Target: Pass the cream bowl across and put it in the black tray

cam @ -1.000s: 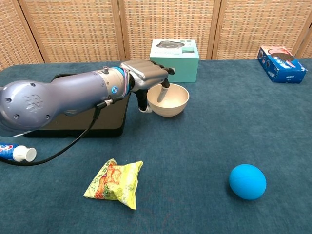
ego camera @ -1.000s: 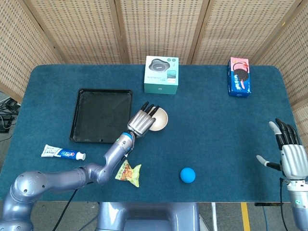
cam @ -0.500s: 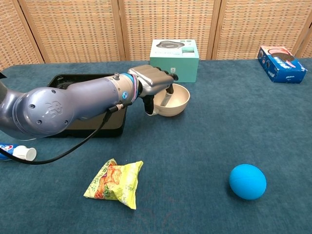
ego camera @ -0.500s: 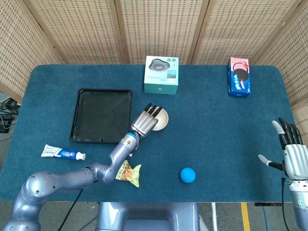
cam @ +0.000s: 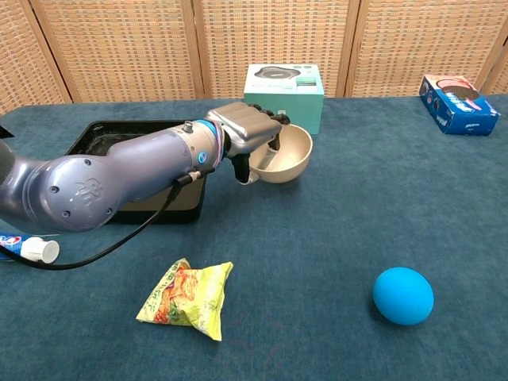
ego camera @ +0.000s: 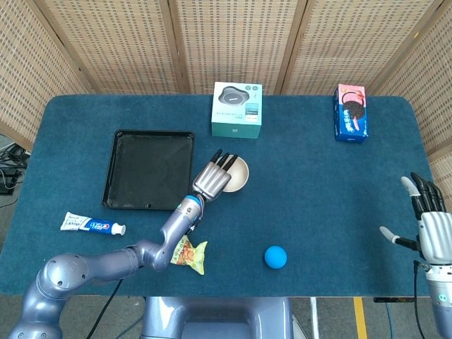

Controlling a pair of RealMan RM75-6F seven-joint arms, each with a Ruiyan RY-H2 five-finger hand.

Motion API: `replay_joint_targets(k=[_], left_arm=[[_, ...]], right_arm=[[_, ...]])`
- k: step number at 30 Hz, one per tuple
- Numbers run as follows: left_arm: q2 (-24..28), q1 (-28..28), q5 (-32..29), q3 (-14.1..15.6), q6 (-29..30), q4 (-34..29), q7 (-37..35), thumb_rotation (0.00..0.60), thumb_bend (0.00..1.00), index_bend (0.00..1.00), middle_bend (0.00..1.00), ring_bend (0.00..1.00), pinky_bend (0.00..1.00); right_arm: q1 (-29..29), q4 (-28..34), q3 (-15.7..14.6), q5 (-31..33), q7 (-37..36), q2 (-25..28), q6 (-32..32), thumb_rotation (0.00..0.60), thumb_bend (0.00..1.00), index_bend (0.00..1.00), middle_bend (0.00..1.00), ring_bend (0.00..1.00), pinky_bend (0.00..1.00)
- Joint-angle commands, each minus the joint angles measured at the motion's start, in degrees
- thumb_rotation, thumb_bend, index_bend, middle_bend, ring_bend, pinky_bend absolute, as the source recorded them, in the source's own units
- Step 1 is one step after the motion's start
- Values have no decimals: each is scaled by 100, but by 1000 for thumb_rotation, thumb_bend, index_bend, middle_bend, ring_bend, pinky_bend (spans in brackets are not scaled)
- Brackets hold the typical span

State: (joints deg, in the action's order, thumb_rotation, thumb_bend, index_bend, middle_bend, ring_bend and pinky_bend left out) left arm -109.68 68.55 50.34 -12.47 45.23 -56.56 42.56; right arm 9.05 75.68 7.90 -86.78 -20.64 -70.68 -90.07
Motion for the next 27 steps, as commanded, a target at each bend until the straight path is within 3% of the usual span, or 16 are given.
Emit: replay_joint_targets(k=[1, 10, 15, 21, 27], left_arm=[[117, -84, 95, 12, 126, -139, -67, 600, 435, 744, 0, 0, 0], [906, -589, 355, 182, 620, -895, -216, 600, 435, 743, 0, 0, 0], [1555, -1125, 482, 426, 896, -1216, -492, 600, 434, 743, 0, 0, 0], [1857, -1605, 477, 631, 855, -1050, -964, 600, 435, 743, 0, 0, 0], [1749, -1859, 547, 766, 577, -542, -1373, 600, 435, 743, 0, 0, 0]], right_arm=[[-6, -1, 5, -8, 0, 7, -13, 600, 202, 0, 0, 0, 0], [-38, 56, 11, -56, 34, 33, -84, 600, 202, 0, 0, 0, 0], [-50, 129, -13, -140, 130, 42, -139, 600, 202, 0, 0, 0, 0], [-49, 192, -45, -215, 252, 31, -157, 600, 202, 0, 0, 0, 0], [-43, 231, -51, -237, 339, 17, -154, 600, 202, 0, 0, 0, 0]])
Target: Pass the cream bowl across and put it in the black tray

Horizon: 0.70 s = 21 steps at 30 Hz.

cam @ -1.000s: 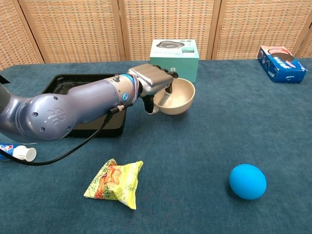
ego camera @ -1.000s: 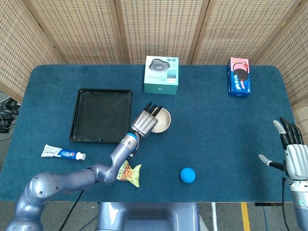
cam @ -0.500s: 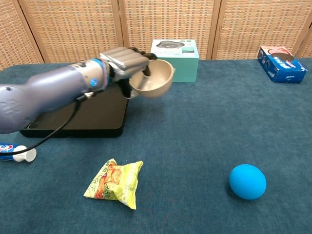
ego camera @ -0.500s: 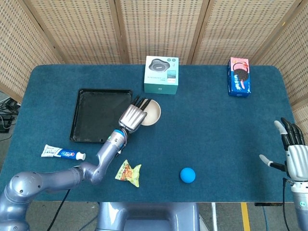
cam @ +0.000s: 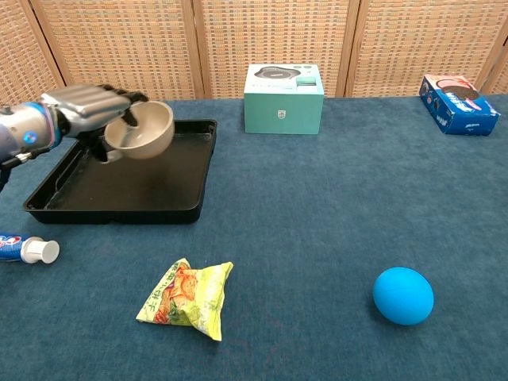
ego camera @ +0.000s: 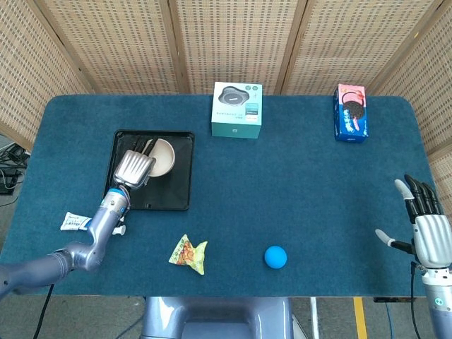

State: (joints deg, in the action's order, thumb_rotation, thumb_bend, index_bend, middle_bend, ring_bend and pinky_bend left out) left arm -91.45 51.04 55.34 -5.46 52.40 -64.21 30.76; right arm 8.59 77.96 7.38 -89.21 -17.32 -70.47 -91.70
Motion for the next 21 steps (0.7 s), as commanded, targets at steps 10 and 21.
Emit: replay_joint_targets(k=[10, 21], left_arm=[[-281, -96, 133, -25, -443, 595, -291, 600, 422, 585, 0, 0, 0], [12, -150, 48, -65, -524, 188, -17, 600, 350, 198, 0, 0, 0]], right_arm=[[2, -11, 6, 9, 10, -8, 20, 600, 202, 0, 0, 0, 0], [-19, 12, 26, -10, -52, 16, -46, 600, 202, 0, 0, 0, 0]])
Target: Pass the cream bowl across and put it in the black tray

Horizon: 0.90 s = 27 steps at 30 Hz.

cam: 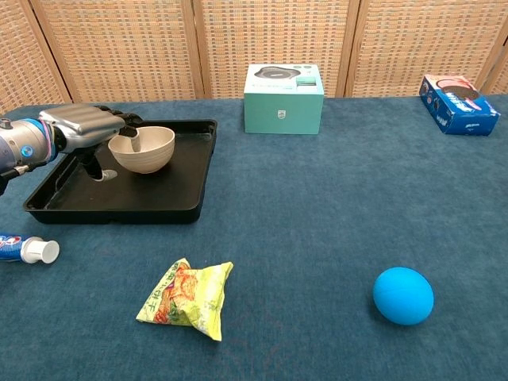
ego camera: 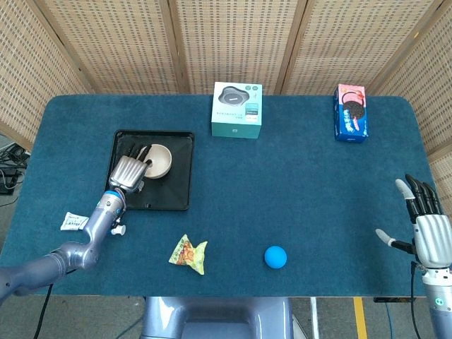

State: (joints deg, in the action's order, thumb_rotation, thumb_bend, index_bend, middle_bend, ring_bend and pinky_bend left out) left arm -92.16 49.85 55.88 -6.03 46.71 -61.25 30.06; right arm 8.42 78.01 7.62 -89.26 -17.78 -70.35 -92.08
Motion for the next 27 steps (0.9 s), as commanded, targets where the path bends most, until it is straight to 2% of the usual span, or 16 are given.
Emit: replay_joint_targets(k=[1, 5, 11, 14, 15, 19, 23, 27], left_arm=[[120, -49, 7, -14, 88, -163, 55, 600, 350, 171, 0, 0, 0], [467, -240, 131, -120, 476, -727, -148, 600, 350, 97, 0, 0, 0], [1239, -927, 765, -172, 1792, -2051, -721, 600, 337, 19, 0, 0, 0], [1360, -1109, 965, -127, 2092, -2261, -861, 600, 320, 9, 0, 0, 0], [1422, -1234, 1093, -92, 2302, -2364, -934, 600, 288, 5, 0, 0, 0], [1506, -1812, 1564, 100, 3245, -2641, -1106, 600, 26, 0, 0, 0, 0], [1537, -2386, 1921, 384, 3869, -2933, -1466, 600, 0, 0, 0, 0, 0], [1518, -2853, 2229, 690, 4319, -2902, -1384, 600, 0, 0, 0, 0, 0]], right_arm=[[-4, 11, 1, -10, -8, 4, -13, 600, 202, 0, 0, 0, 0], [-8, 33, -21, -67, 16, 7, -42, 600, 202, 0, 0, 0, 0], [-13, 78, -63, -114, 99, 17, -30, 600, 202, 0, 0, 0, 0], [-11, 85, -69, -118, 129, 19, -20, 600, 202, 0, 0, 0, 0], [-10, 87, -74, -122, 157, 20, -14, 600, 202, 0, 0, 0, 0], [1, 81, -96, -121, 374, 15, 40, 600, 203, 0, 0, 0, 0], [1, 77, -105, -36, 841, 8, 142, 600, 202, 0, 0, 0, 0], [11, 201, -189, 44, 1184, 82, 382, 600, 196, 0, 0, 0, 0]])
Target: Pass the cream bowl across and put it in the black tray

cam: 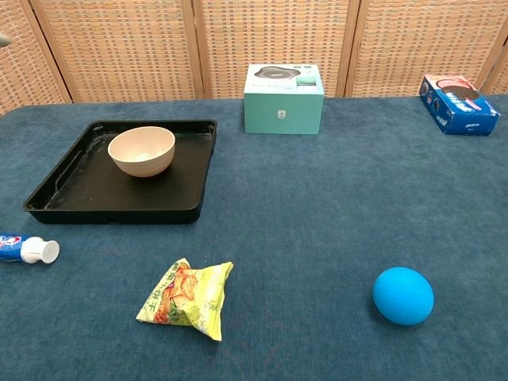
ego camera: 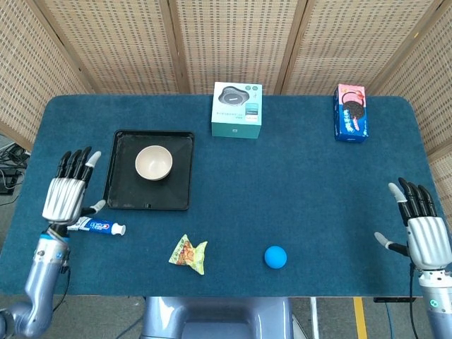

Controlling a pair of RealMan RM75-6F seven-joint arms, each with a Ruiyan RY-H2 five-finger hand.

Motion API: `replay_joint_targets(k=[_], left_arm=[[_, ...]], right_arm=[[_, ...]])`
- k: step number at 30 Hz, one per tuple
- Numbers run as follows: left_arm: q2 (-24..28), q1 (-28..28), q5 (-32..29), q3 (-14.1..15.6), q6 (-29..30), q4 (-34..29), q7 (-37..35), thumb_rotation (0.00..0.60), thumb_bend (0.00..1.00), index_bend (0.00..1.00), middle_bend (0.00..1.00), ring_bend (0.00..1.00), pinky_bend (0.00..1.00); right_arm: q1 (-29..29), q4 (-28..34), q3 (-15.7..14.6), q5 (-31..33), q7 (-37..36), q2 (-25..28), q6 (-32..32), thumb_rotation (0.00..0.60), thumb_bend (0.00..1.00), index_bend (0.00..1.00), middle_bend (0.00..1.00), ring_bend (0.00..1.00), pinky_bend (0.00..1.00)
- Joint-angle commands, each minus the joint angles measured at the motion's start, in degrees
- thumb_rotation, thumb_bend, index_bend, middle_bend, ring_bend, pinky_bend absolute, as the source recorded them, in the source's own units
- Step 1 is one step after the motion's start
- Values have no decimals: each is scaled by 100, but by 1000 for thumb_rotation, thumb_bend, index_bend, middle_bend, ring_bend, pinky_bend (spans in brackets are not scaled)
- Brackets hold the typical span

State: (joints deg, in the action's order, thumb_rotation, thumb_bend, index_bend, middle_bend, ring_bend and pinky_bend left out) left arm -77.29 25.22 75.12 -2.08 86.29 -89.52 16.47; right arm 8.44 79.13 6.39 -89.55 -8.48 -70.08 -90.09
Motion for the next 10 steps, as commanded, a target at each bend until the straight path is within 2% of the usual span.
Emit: replay_joint_targets(k=[1, 4, 10], left_arm=[[44, -482, 340, 353, 422, -68, 16, 600, 0, 0, 0, 0, 0], [140, -721, 390, 473, 525, -82, 88, 600, 0, 0, 0, 0, 0], [343, -973, 507, 532, 538, -245, 65, 600, 0, 0, 0, 0, 0]], right_arm=[[14, 123, -89, 89, 360, 77, 246, 600, 192, 0, 0, 0, 0], [32, 282, -154, 126, 666, 148, 418, 600, 184, 0, 0, 0, 0], [66, 506, -283, 3, 1131, 124, 545, 600, 182, 0, 0, 0, 0]])
